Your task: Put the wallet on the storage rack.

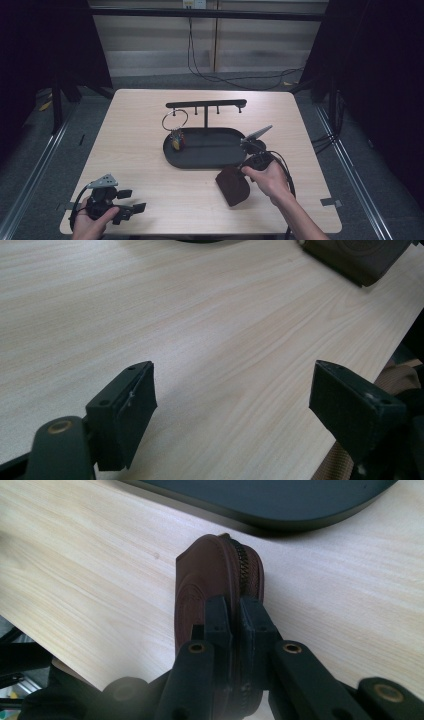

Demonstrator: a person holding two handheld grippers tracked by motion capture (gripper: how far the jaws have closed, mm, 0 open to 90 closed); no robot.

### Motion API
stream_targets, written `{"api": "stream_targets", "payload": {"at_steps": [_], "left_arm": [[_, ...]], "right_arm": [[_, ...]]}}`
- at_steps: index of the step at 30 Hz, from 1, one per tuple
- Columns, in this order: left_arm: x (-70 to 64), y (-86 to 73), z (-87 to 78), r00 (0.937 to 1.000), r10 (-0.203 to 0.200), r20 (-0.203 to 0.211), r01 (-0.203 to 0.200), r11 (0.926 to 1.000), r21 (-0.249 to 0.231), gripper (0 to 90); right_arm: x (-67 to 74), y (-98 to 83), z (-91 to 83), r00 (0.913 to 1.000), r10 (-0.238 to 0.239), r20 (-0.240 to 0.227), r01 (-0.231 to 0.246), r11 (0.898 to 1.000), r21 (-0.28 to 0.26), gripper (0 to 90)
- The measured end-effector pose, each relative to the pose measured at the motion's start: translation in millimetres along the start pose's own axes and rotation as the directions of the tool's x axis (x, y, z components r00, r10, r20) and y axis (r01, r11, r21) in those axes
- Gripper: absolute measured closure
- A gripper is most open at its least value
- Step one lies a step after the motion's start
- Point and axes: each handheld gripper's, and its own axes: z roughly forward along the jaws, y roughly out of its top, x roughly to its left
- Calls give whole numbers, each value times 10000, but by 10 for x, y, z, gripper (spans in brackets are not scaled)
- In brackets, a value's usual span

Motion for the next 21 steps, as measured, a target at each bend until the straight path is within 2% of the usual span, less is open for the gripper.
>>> {"api": "stream_targets", "payload": {"at_steps": [3,10,14,21], "left_arm": [[-1,-2,-1,10000,-36,-35,36,10000,-46,188],[0,-2,-3,10000,21,14,-21,10000,9,188],[-13,0,-4,9999,92,64,-92,9999,83,188],[-8,-5,-9,10000,-10,28,10,10000,9,188]], "right_arm": [[47,27,-32,9989,-248,400,243,9996,136,836],[104,90,-142,9946,-508,905,479,9983,343,834],[135,117,-197,9922,-605,1086,551,9971,521,834],[174,134,-246,9867,-845,1389,744,9943,765,831]]}}
